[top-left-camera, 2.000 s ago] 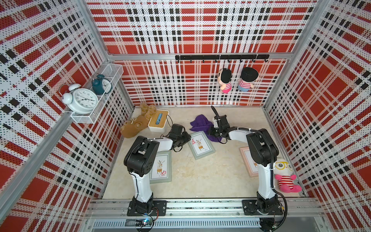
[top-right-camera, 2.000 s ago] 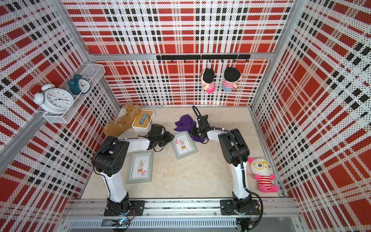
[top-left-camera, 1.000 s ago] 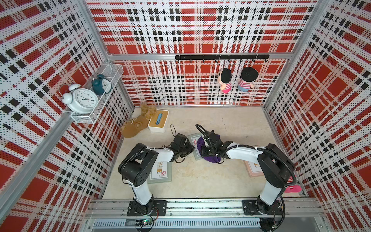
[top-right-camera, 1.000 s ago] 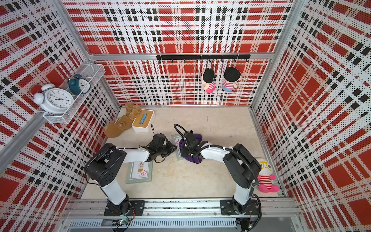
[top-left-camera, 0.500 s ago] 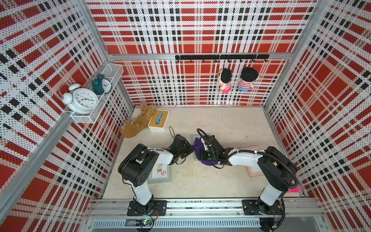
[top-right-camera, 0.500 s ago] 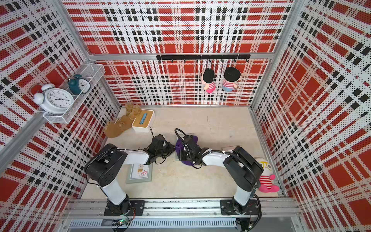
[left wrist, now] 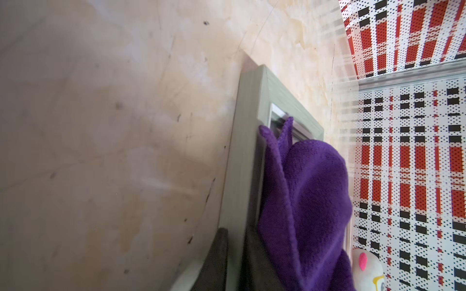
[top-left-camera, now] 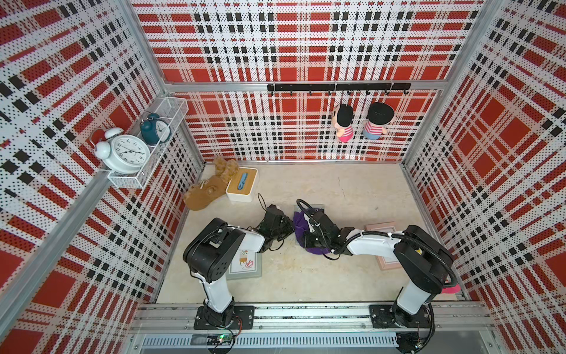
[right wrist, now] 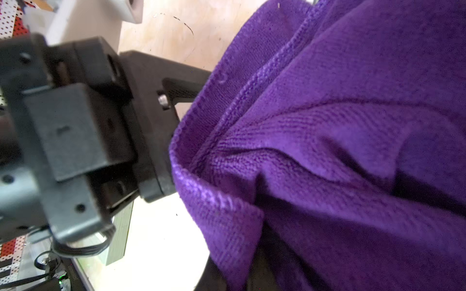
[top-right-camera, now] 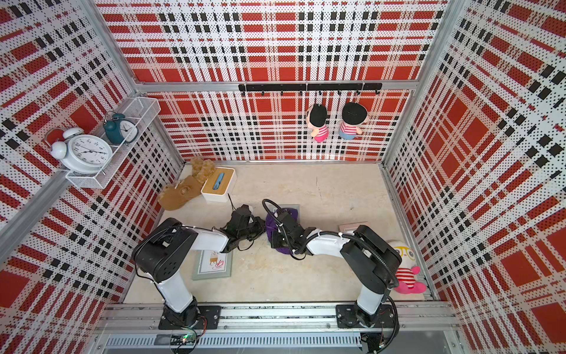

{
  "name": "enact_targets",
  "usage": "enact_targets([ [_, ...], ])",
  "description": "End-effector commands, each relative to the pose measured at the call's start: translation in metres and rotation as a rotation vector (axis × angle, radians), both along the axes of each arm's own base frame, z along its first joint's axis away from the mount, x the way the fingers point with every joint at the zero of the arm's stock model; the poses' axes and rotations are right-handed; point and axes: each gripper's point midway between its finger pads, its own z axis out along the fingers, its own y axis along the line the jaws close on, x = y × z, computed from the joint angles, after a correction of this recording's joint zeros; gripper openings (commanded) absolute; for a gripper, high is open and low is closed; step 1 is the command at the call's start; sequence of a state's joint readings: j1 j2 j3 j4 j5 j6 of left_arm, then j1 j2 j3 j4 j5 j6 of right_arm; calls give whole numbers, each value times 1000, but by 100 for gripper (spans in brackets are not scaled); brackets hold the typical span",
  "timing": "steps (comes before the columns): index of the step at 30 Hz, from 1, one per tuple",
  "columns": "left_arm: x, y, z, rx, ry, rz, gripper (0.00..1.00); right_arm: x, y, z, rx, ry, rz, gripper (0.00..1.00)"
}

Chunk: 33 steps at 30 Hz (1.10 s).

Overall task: Wipe the picture frame with a cloth
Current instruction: Wipe the dirt from the picture frame.

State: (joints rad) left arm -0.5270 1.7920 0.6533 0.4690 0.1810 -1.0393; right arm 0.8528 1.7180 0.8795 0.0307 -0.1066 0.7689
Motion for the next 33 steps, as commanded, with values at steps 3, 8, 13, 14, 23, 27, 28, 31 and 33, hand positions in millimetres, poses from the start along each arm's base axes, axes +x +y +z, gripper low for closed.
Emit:
enact_targets([
  [3, -61, 50, -88, 228, 300, 34, 16, -18, -69, -49, -182, 136, -90, 0],
  [8, -60, 48, -89, 227, 298, 29, 16, -8, -99, -38, -255, 85, -114, 0],
  [13, -62, 47, -91, 218, 308, 32, 16, -10, -34, -21, -212, 36, -8, 0],
  [14, -63, 46, -92, 216, 309, 31, 16, -14, -20, -22, -180, 49, 12, 0],
  [23, -64, 45, -93, 207, 309, 33, 15, -12, -86, -52, -209, 129, -142, 0],
  [27, -63, 45, -94, 207, 308, 31, 15, -4, -130, -41, -270, 75, -215, 0],
  [28, -63, 45, -94, 210, 309, 29, 15, -3, -127, -39, -266, 70, -198, 0],
  [31, -64, 46, -94, 210, 310, 29, 15, -2, -95, -30, -242, 39, -131, 0],
  [33, -65, 47, -95, 215, 311, 30, 15, -7, -61, -26, -222, 23, -69, 0],
])
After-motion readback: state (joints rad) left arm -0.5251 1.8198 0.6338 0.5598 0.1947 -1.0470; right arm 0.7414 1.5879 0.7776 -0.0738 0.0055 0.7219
